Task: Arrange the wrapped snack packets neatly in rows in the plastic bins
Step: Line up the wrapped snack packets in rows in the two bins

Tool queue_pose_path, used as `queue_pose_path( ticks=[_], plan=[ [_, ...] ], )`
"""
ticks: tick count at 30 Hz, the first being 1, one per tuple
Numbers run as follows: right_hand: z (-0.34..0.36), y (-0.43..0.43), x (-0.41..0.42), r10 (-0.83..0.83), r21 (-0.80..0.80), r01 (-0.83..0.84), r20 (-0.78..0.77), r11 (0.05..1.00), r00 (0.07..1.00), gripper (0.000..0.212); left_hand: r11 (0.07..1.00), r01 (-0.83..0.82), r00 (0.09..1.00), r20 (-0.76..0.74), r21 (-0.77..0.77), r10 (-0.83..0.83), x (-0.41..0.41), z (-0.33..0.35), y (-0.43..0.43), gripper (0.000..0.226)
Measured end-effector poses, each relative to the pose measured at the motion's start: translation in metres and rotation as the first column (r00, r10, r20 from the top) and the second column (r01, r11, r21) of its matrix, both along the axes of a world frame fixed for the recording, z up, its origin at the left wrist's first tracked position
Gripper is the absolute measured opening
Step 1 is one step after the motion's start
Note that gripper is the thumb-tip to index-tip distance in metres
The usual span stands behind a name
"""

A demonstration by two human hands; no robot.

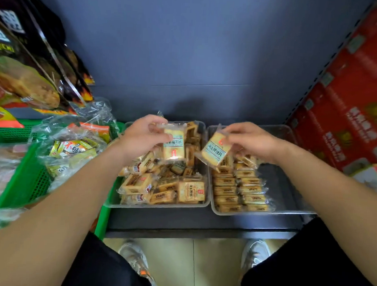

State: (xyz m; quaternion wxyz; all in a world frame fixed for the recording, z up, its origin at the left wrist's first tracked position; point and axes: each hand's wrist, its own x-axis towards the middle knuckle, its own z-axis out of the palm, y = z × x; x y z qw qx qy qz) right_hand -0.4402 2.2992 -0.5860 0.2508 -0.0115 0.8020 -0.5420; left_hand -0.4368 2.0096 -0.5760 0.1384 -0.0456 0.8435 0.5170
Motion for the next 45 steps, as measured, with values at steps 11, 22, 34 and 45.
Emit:
queue_pose_path(
  ticks=[11,22,34,45],
  plan=[
    [0.014,0.031,0.048,-0.068,-0.323,0.072,0.022,0.944,0.997,0.044,0.892,-0.035,0.983,0.179,0.45,-0.052,0.023,0.017,0.055,0.027],
    [0.016,0.025,0.031,-0.155,-0.341,0.153,0.023,0.927,0.988,0.029,0.926,0.061,0.991,0.09,0.372,-0.101,0.017,0.008,0.083,0.075],
    [0.01,0.097,0.019,-0.203,0.224,0.247,-0.205,0.943,0.958,0.027,0.99,0.128,0.991,-0.037,-0.064,-0.13,0.009,-0.016,0.13,0.066],
    [-0.048,0.18,0.054,-0.321,0.5,0.22,0.125,0.838,0.939,0.017,0.916,0.342,0.929,-0.071,-0.208,-0.363,-0.03,-0.098,0.275,0.073]
  ],
)
